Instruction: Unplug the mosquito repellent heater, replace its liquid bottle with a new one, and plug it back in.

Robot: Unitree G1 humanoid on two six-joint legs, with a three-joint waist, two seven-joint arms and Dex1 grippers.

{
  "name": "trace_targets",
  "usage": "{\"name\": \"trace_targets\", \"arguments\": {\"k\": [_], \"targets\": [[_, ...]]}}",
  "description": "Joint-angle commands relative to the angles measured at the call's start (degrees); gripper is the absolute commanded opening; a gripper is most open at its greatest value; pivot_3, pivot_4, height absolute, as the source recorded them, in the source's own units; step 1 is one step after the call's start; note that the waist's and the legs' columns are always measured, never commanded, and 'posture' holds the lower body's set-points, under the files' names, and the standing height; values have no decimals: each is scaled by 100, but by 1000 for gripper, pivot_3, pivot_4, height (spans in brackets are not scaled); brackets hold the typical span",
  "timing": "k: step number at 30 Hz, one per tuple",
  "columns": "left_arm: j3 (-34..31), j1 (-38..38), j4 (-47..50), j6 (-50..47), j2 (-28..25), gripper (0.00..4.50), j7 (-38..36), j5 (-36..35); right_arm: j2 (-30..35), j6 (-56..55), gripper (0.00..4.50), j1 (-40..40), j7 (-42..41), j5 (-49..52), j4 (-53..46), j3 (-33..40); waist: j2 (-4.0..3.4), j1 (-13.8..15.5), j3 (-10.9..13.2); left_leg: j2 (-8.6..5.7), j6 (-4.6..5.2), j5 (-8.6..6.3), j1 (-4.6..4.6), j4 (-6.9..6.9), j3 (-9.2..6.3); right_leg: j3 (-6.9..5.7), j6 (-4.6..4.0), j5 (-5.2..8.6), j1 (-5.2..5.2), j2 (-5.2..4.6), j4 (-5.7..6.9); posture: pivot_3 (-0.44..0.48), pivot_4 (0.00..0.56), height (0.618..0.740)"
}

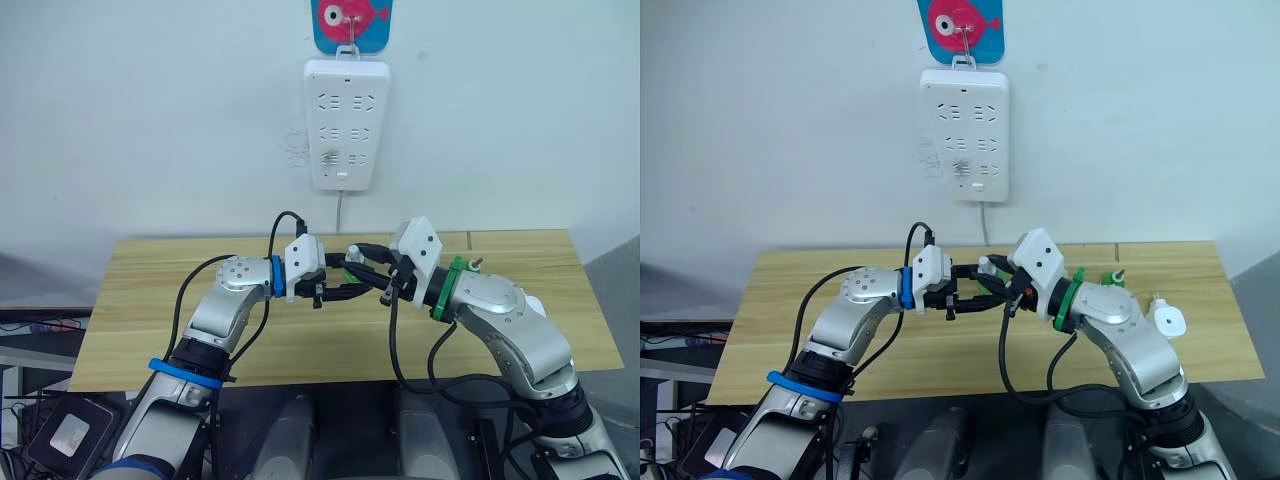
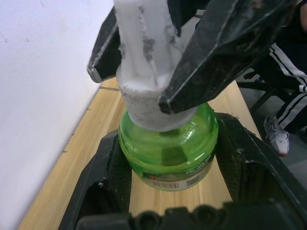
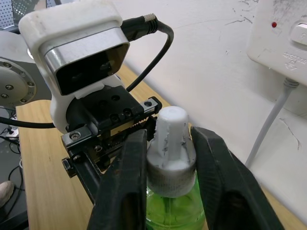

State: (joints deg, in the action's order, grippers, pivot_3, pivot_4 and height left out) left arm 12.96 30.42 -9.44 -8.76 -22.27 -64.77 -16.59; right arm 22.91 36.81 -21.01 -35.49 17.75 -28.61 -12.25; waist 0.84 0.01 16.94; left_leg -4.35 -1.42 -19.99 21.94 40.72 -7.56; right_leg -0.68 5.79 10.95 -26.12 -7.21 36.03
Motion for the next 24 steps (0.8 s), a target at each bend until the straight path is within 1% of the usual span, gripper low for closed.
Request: {"name": "trace_targets", "arguments": {"k": [1, 3, 5, 7, 10, 13, 15, 20, 22, 24], "targets": [[-1, -54, 260, 22, 18, 2250, -32, -28, 23, 59, 1007, -24, -195, 323, -140, 124, 0, 0, 0, 0, 0, 0, 0, 0, 0, 0, 0, 0, 0, 0, 0, 56, 269, 740], [3, -77, 307, 33, 5, 2250, -41, -34, 16, 102, 1007, -83, -309, 519, -110, 194, 0, -1, 0, 0, 0, 0, 0, 0, 0, 0, 0, 0, 0, 0, 0, 63, 271, 740], [43, -127, 458, 68, -49, 2250, -185, -80, 25, 60, 1007, -264, -598, 745, -11, 241, 0, -4, 0, 0, 0, 0, 0, 0, 0, 0, 0, 0, 0, 0, 1, 67, 275, 740], [127, -186, 706, 145, -171, 2250, -545, -186, 113, -81, 1007, -522, -1158, 996, 174, 231, 0, -13, 0, 0, 0, 0, 0, 1, 1, 2, 0, 0, 0, 0, 1, 75, 278, 740], [274, -229, 1118, 118, -425, 2250, -1226, -462, 386, -386, 1007, -935, -2271, 1210, 611, 92, 0, -14, 0, 3, 0, 0, -1, -1, 0, 0, 0, 0, 0, 2, 0, 89, 277, 740], [434, -290, 1387, 145, -668, 2250, -1813, -612, 538, -758, 1007, -1273, -3269, 1252, 1068, -148, 0, -10, 0, 3, 0, 0, -1, -1, -1, -1, 0, 0, 3, 2, -3, 96, 275, 740], [486, -327, 1497, 121, -762, 2250, -2049, -674, 552, -927, 1007, -1435, -3696, 1235, 1293, -285, 0, -4, 0, 2, 1, 0, -1, -1, -1, -2, 0, 0, 3, 2, -3, 98, 273, 740], [468, -367, 1422, 261, -826, 2250, -2250, -626, 633, -1172, 1007, -1566, -4031, 1080, 1691, -251, 0, 13, 0, 2, 1, 0, 2, 2, -5, -5, 0, 0, 3, 1, -2, 103, 275, 740], [419, -360, 1273, 356, -824, 2250, -2208, -554, 738, -1107, 1732, -1527, -4047, 1113, 1722, -146, 0, 12, 0, 2, 0, 0, 2, 3, -6, -5, 0, 0, 3, 0, -1, 101, 278, 740], [367, -346, 1167, 385, -805, 2250, -2113, -523, 835, -1019, 2306, -1431, -3970, 1167, 1644, -44, 0, 13, 1, 2, 0, 0, 2, 3, -5, -5, 0, 0, 2, 0, -1, 97, 279, 740]]}}
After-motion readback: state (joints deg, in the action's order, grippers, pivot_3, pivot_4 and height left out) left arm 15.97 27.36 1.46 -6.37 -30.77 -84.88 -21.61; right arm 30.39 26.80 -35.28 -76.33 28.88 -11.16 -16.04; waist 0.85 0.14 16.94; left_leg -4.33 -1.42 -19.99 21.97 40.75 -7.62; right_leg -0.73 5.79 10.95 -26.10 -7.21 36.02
